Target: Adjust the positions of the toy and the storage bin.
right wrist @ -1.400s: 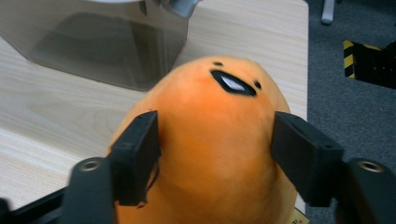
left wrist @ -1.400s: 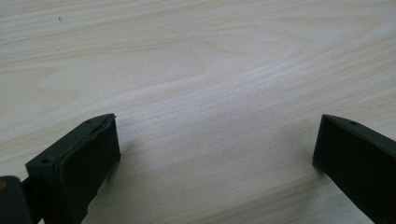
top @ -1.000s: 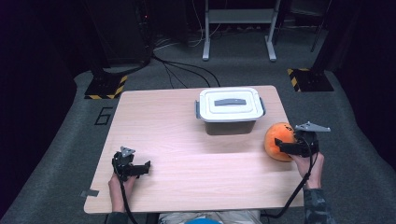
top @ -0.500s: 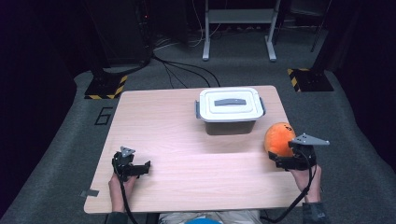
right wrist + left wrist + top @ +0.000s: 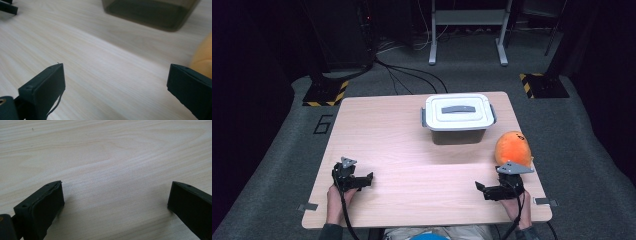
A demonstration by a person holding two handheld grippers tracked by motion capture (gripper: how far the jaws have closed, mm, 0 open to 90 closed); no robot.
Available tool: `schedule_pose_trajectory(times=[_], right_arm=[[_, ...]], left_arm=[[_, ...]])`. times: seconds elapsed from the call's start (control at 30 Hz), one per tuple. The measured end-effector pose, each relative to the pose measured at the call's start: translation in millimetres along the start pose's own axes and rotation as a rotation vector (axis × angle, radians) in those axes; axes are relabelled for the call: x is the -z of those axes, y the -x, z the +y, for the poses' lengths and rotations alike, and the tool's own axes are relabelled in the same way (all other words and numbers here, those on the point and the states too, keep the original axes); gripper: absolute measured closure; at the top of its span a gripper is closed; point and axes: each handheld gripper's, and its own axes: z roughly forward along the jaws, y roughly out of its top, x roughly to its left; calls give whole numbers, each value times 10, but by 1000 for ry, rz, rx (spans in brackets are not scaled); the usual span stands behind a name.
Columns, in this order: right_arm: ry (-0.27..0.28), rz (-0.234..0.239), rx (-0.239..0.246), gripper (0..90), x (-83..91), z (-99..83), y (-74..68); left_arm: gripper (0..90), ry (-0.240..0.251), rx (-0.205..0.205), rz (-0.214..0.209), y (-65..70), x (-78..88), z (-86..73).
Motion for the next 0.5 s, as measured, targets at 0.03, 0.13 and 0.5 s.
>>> schedule_pose_trajectory(times=[0.03, 0.13, 0.5], right_arm=[[-14, 12, 1, 11, -47, -17, -19], [-38, 33, 10, 10, -192, -74, -73], [-132, 15, 52, 11, -546, -192, -40]], left_arm=[[1, 0, 0, 0, 0, 0, 0], [0, -1, 12, 8, 17, -7, 7], [0, 27, -70, -118, 15, -54, 237]])
